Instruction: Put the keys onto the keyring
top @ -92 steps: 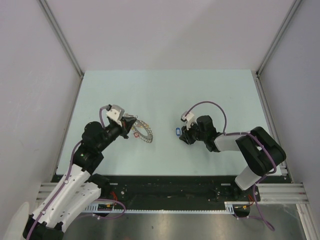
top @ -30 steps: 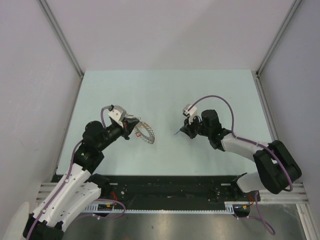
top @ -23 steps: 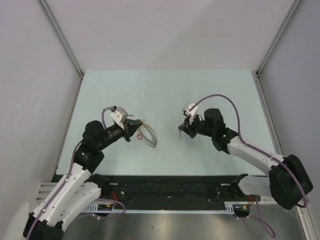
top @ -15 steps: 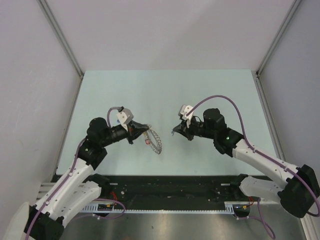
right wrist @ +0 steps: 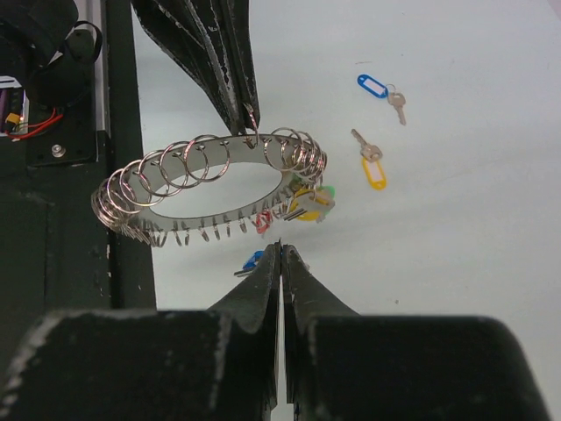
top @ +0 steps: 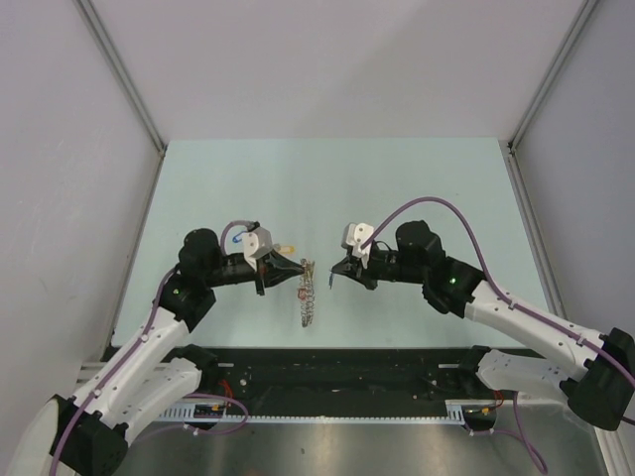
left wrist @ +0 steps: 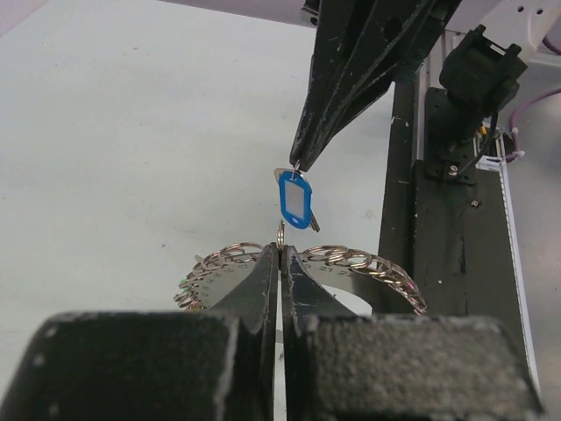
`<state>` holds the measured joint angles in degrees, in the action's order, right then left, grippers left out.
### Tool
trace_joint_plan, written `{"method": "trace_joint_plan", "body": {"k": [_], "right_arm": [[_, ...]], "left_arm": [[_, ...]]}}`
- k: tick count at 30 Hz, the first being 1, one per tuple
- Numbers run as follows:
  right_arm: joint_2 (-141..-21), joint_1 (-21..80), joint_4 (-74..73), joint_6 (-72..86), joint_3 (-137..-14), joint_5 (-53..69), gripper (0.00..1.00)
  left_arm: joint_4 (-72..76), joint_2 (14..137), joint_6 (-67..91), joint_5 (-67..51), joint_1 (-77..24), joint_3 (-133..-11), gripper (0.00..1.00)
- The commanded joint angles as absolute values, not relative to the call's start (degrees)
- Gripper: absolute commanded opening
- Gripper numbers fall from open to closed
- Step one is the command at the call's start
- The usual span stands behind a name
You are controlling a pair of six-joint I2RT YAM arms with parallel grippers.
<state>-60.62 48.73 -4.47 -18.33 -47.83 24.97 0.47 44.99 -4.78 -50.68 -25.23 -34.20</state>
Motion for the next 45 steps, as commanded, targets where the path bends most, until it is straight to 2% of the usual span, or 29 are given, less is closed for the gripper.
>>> {"method": "trace_joint_plan", "body": {"k": [1, 7, 14, 45], "right_arm": [[-59.68, 50.27, -2.03, -19.95, -50.8, 26.28, 0.0], [-59.5, 50.71, -0.62, -20.04, -50.8, 27.86, 0.0], [-59.33, 51.06, 1.23, -20.04, -50.71, 28.83, 0.0], [-60.29, 51.06, 2.37, -18.63, -52.03, 32.78, 0.0]], "left_arm": [[1.14, 43.33, -8.88, -54.41, -25.58, -36.83, 0.0], [3.77, 42.98, -6.95, -55.63, -25.58, -35.95, 0.0], [17.75, 43.77, 4.21, -59.76, -25.58, -32.17, 0.0], [14.06, 45.97, 1.58, -61.0, -26.1, -33.58, 0.0]]}}
